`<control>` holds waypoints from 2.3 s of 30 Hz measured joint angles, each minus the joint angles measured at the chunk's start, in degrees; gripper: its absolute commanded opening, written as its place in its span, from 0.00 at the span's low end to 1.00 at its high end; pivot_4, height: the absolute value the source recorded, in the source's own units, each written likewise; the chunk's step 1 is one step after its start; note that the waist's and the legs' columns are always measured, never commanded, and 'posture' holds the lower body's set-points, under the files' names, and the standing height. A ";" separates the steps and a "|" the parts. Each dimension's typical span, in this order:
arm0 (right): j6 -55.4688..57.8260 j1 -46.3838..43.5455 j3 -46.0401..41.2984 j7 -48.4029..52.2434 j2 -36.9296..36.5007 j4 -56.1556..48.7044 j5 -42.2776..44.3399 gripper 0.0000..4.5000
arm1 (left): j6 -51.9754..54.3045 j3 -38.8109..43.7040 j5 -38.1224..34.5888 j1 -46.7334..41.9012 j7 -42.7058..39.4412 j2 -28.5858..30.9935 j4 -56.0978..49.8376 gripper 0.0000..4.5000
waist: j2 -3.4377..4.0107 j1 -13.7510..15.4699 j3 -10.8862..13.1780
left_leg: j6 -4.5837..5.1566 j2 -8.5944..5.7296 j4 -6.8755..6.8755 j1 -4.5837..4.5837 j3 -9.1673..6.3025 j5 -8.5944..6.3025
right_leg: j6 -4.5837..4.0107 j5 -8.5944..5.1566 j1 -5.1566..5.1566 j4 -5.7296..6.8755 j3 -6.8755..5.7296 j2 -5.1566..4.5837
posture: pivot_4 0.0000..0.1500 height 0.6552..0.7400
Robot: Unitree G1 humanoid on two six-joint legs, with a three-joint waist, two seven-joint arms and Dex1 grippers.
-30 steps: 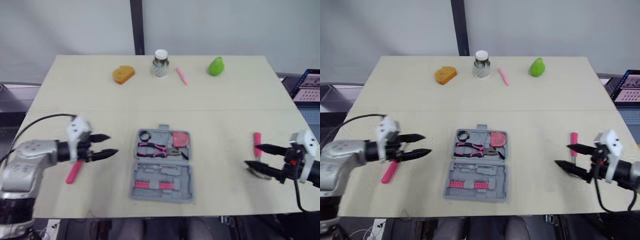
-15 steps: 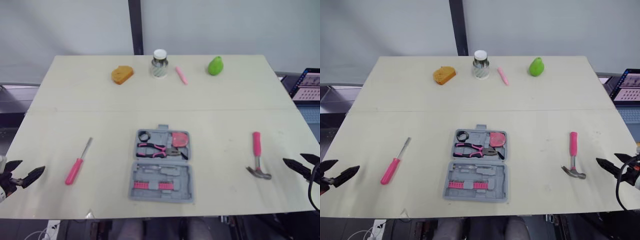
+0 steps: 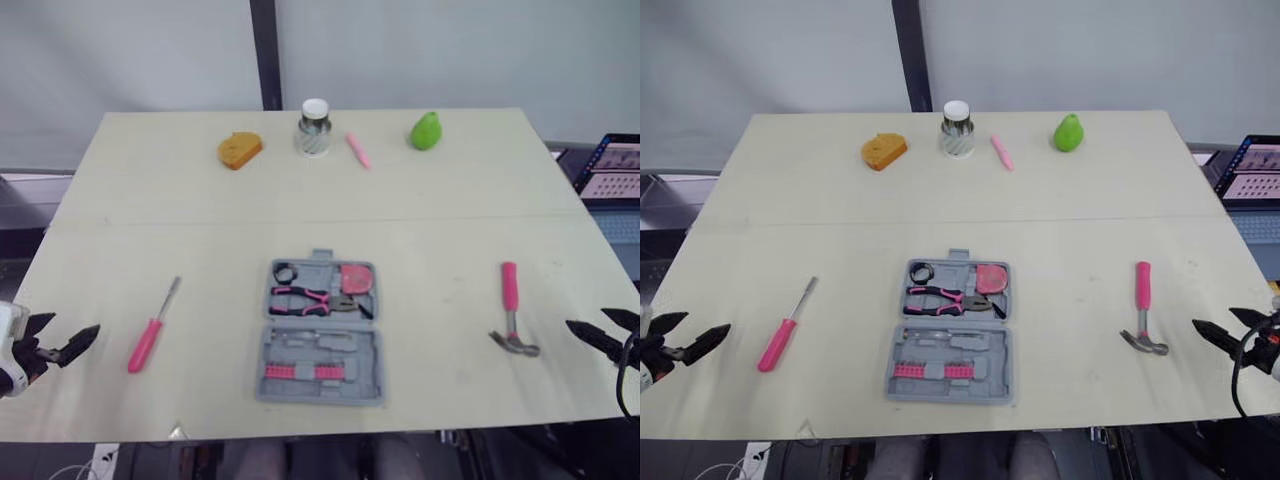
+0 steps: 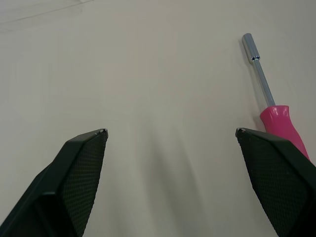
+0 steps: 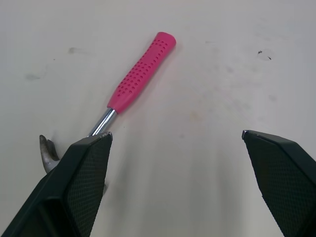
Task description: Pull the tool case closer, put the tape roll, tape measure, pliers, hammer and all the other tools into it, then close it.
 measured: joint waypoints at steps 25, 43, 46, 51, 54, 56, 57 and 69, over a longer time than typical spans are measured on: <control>31.77 4.35 5.43 -22.81 11.11 -54.85 12.36 1.00 | 4.93 -28.54 -4.96 -4.38 4.21 -13.88 -38.10 0.99 | 0.10 2.77 -0.07 | -0.02 -0.03 0.54 -0.20 -0.23 -0.06 | -0.02 0.00 0.07 0.20 -0.02 0.07 | 1.00 1.00; 45.85 5.13 -2.07 -51.77 22.25 -50.61 3.37 0.48 | -1.36 -56.24 0.31 -37.77 -9.40 -25.87 -23.88 1.00 | 0.22 1.24 -0.13 | 0.01 -0.07 0.36 -0.16 -0.12 -0.03 | -0.03 -0.01 -0.04 0.27 0.06 0.05 | 1.00 1.00; 45.10 4.93 -1.66 -51.77 23.40 -50.78 3.19 0.48 | -1.62 -56.52 0.76 -38.17 -8.88 -26.83 -23.81 1.00 | 0.22 1.28 -0.13 | 0.01 -0.08 0.37 -0.17 -0.13 -0.03 | -0.03 -0.01 -0.04 0.27 0.06 0.05 | 1.00 1.00; 44.99 4.93 -0.72 -52.04 24.47 -51.45 2.56 0.48 | -1.56 -57.00 1.31 -38.16 -8.32 -27.47 -23.79 1.00 | 0.22 1.44 -0.13 | 0.01 -0.09 0.42 -0.18 -0.16 -0.03 | -0.02 -0.01 -0.02 0.27 0.06 0.04 | 1.00 1.00; 45.47 4.95 0.57 -52.73 26.12 -51.67 2.12 0.48 | -1.45 -57.78 1.33 -38.14 -8.26 -28.17 -23.81 1.00 | 0.23 1.39 -0.13 | 0.01 -0.09 0.41 -0.18 -0.16 -0.03 | -0.02 -0.01 -0.03 0.27 0.06 0.04 | 1.00 1.00; 46.02 4.94 0.97 -52.77 26.19 -51.67 2.06 0.48 | -1.42 -58.16 1.36 -38.13 -8.24 -28.28 -23.83 1.00 | 0.23 1.38 -0.13 | 0.01 -0.09 0.41 -0.18 -0.16 -0.03 | -0.02 -0.01 -0.03 0.27 0.06 0.04 | 1.00 1.00; 46.21 4.90 0.98 -52.80 26.20 -51.68 1.92 0.48 | -1.40 -58.16 1.41 -38.13 -8.22 -28.28 -23.83 1.00 | 0.23 1.38 -0.13 | 0.01 -0.09 0.41 -0.18 -0.16 -0.03 | -0.02 -0.01 -0.03 0.27 0.06 0.04 | 1.00 1.00; 47.88 1.73 3.35 -55.24 28.07 -49.74 -1.80 0.48 | -0.52 -59.17 2.40 -38.89 -7.12 -29.98 -23.85 1.00 | 0.24 1.34 -0.13 | 0.01 -0.09 0.41 -0.18 -0.16 -0.03 | -0.02 -0.01 -0.03 0.27 0.06 0.04 | 1.00 1.00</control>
